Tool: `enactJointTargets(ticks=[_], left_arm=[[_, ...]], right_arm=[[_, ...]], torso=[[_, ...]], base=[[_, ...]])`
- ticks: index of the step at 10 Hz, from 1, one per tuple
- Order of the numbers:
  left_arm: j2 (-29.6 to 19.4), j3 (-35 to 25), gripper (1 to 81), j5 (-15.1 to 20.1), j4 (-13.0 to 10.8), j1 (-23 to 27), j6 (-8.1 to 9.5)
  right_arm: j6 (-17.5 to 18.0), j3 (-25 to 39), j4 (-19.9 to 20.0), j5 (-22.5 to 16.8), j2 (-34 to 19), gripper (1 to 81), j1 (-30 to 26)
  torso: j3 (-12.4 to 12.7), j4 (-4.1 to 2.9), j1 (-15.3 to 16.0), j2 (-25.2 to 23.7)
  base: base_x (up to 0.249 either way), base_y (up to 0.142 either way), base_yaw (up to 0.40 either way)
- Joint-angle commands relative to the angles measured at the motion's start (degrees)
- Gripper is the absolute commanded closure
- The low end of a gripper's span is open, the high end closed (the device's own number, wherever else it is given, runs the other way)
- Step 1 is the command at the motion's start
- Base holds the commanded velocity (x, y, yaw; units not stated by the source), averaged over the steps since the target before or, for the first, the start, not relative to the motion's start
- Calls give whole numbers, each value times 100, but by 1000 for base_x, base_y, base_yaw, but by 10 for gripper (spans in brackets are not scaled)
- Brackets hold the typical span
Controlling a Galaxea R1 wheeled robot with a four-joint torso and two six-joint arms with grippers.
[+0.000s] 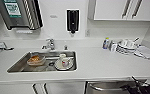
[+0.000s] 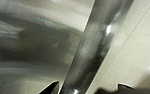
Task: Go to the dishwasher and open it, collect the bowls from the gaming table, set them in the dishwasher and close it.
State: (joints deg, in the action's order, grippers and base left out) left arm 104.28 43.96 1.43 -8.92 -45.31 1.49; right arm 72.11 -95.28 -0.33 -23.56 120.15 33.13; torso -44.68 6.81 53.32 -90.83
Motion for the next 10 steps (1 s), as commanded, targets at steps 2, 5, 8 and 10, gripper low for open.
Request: enactJointTargets(ticks=[2, 5, 8, 10], left_arm=[[-196, -195, 10, 51, -49, 475, -34], [-196, -195, 10, 51, -48, 475, -43], [-179, -186, 10, 51, -48, 475, -34], [-179, -186, 10, 51, -48, 475, -34]], right_arm=[[-4, -296, -309, -1353, -112, 10, -74], [-30, -613, -415, -1414, -6, 10, 224], [-12, -657, -415, -1405, -15, 10, 321], [-12, -648, -407, -1405, 3, 10, 321]], torso=[[0, 0, 0, 0], [0, 0, 0, 0], [2, 0, 0, 0], [5, 0, 0, 0]], base=[[0, 0, 0], [0, 0, 0], [0, 0, 0], [0, 0, 0]])
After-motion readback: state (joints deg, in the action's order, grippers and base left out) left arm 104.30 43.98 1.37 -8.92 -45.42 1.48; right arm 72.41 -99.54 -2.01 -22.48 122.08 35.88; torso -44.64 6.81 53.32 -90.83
